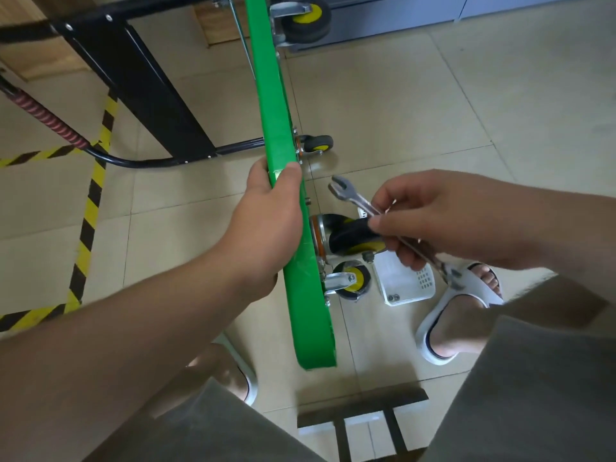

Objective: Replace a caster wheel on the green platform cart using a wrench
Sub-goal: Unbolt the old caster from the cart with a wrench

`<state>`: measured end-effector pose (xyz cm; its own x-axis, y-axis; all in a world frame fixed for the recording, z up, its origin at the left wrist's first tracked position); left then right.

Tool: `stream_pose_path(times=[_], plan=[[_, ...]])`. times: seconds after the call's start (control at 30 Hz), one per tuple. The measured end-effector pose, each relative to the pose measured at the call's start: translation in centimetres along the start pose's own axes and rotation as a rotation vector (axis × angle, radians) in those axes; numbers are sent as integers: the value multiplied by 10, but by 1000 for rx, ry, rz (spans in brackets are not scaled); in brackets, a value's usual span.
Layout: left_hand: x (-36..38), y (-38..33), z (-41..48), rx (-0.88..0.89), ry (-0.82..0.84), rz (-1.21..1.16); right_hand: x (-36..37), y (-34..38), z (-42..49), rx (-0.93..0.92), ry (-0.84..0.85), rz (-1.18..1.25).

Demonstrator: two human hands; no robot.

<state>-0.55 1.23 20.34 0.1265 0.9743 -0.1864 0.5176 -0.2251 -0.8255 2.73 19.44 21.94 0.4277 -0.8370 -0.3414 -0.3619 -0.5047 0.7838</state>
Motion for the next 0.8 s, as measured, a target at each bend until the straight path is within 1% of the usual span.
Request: stream_pose_path(times=[0.2, 0.27, 0.4, 0.57, 0.8], plan=[[-1, -1, -2, 11, -14, -5, 41, -18, -26, 29, 222, -150], [0, -2, -2, 9, -13, -2, 53, -28, -31, 73, 285, -159], [-1, -2, -2, 7, -6, 25, 72, -48, -28, 202, 312, -41], [-1, -1, -2, -5, -2, 17, 90, -53, -23, 349, 342, 209], [-1, -2, -1, 6, -18, 25, 97, -47, -16, 388, 365, 438]])
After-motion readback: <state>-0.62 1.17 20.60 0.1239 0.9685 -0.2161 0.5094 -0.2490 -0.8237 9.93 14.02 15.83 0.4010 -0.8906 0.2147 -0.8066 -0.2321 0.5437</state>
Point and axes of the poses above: each hand's wrist, its own z-axis towards the middle knuckle, its own x-axis out of the palm, y = z × x, the point moved 7 cm from there along z, towards the middle knuckle, and after that the axes turned 2 degrees about -x, right-handed, at the moved point
